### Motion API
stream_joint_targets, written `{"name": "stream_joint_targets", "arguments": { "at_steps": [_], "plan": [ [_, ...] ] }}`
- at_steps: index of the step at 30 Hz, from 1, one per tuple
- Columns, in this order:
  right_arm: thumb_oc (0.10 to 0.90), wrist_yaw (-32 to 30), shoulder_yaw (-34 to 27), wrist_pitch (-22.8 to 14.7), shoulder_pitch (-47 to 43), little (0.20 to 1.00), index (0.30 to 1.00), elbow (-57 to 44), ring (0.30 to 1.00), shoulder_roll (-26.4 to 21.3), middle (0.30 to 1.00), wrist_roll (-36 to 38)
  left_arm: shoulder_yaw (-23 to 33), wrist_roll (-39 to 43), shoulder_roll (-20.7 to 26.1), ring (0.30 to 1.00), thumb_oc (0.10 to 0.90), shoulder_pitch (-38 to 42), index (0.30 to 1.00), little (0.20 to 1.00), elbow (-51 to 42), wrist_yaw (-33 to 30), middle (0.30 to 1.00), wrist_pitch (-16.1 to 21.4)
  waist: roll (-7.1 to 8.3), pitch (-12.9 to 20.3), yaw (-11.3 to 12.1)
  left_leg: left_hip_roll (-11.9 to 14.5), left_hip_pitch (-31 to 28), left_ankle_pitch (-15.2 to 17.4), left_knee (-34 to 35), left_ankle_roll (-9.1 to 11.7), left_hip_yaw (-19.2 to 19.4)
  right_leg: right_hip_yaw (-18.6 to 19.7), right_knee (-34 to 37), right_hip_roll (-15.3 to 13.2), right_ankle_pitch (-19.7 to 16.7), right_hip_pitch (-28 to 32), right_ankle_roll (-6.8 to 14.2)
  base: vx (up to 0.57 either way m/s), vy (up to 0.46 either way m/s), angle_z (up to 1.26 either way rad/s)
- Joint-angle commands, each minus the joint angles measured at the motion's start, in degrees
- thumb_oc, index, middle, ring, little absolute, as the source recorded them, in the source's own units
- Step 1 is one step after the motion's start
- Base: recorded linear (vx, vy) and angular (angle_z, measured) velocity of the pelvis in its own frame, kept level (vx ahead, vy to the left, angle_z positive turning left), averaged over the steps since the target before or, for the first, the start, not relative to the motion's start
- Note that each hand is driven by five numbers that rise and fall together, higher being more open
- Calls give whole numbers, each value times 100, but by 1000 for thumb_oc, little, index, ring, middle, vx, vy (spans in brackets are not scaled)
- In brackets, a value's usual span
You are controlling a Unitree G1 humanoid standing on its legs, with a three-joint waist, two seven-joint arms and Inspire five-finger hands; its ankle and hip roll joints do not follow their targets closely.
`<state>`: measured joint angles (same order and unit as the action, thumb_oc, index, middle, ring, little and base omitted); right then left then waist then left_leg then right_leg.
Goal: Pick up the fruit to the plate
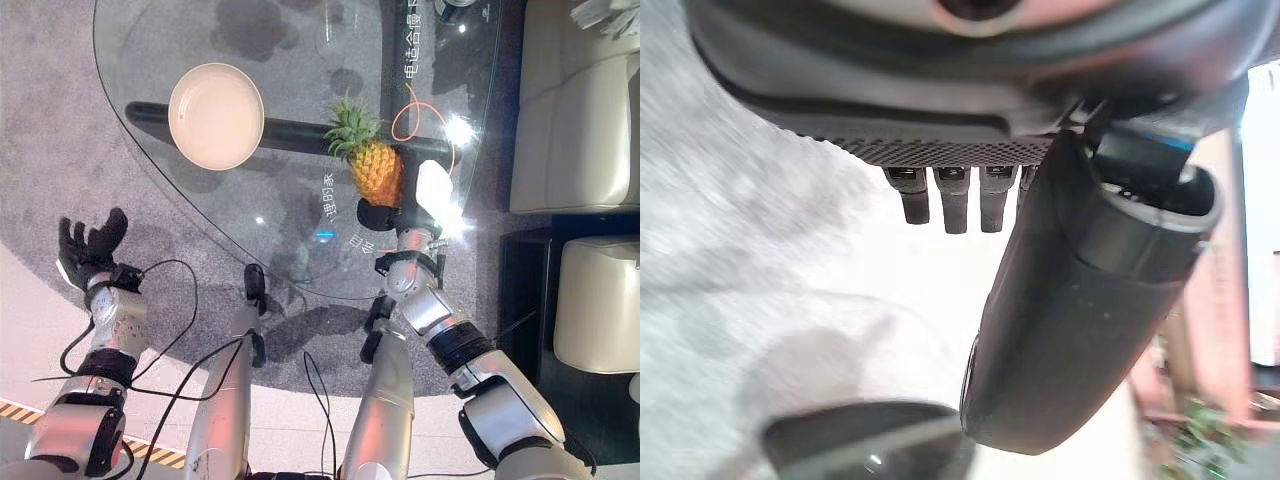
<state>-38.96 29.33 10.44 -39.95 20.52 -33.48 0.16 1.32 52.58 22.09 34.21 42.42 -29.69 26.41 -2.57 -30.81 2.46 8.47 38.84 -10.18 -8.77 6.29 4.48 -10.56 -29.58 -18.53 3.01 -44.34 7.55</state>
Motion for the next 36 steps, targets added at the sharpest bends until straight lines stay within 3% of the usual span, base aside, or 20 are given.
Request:
{"name": "stream_joint_targets", "arguments": {
  "at_steps": [1, 7, 14, 23, 36],
  "plan": [
    [100, -538, -454, -840, -306, 200, 300, -1008, 300, -179, 300, -546, 151, -417, 592, 900, 800, 311, 900, 900, -324, -99, 900, 815, -120, 101, -149, 292, -160, 447, -373, 206, 4, 161, 672, -86, -445, 159, 205, 0, 0, 0],
    [100, -516, -614, -1218, -376, 200, 300, -1235, 300, -113, 300, -872, 87, -639, 515, 900, 800, 604, 900, 900, -1022, 245, 900, 924, -133, 101, -170, 296, -197, 476, -353, 214, 45, 171, 715, -92, -439, 203, 224, -7, 6, -2],
    [100, -354, -790, -1376, -446, 200, 300, -1526, 300, -32, 300, -1109, -60, -879, 252, 900, 800, 714, 900, 900, -1719, 810, 900, 684, -130, 101, -153, 293, -195, 502, -345, 208, 58, 138, 807, -104, -479, 251, 252, -10, -2, -3],
    [100, -130, -873, -1537, -612, 200, 300, -1829, 300, 98, 300, -1256, -604, -782, 93, 900, 800, 972, 900, 900, -2517, 1789, 900, -359, -105, 101, -190, 302, -199, 513, -356, 202, 93, 115, 931, -102, -551, 335, 295, 0, 0, 0],
    [100, 32, -718, -1698, -860, 200, 300, -2050, 300, 165, 300, -1274, -992, 361, -44, 900, 800, 1126, 900, 900, -2607, 2834, 900, -1033, -110, 101, -228, 293, -230, 507, -330, 215, 138, 95, 1077, -104, -613, 421, 330, 0, 0, 0]
  ]
}}
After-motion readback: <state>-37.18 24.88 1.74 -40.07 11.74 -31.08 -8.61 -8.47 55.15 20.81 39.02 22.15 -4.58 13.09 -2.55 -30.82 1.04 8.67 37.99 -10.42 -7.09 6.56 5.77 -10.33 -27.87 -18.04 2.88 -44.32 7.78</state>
